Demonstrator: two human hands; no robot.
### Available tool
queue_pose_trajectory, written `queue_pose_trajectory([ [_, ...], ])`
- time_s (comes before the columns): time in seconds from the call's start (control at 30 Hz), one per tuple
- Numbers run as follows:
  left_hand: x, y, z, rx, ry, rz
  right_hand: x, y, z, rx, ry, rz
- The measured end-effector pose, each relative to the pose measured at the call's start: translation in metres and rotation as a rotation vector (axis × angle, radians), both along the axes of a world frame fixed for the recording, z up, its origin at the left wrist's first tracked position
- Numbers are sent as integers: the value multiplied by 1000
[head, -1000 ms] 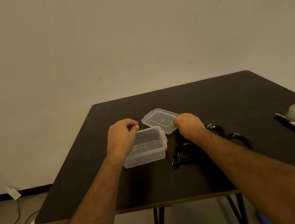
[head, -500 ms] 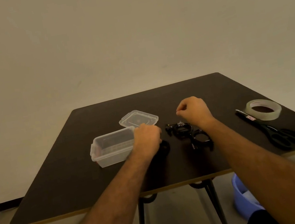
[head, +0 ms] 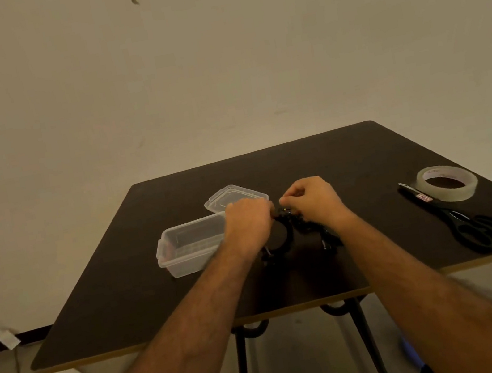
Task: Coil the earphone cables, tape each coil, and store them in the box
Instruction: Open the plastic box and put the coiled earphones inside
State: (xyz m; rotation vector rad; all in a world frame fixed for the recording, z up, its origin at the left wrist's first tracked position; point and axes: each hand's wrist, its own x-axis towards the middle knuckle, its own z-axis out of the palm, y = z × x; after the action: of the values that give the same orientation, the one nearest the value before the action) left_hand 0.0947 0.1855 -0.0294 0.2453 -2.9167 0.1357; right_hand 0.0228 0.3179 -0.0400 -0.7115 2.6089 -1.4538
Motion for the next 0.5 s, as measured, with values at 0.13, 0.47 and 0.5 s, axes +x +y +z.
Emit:
queue_pose_trajectory([
  [0.13,9,-18,25,259,176,48,16,-18,12,-244,-173,120],
  [0.47,49,-113,32,691,395,324,42,-94,27,-282,-370,291],
  [0.5,52,-121,29,726,397,353,45,-105,27,-267,-360,290],
])
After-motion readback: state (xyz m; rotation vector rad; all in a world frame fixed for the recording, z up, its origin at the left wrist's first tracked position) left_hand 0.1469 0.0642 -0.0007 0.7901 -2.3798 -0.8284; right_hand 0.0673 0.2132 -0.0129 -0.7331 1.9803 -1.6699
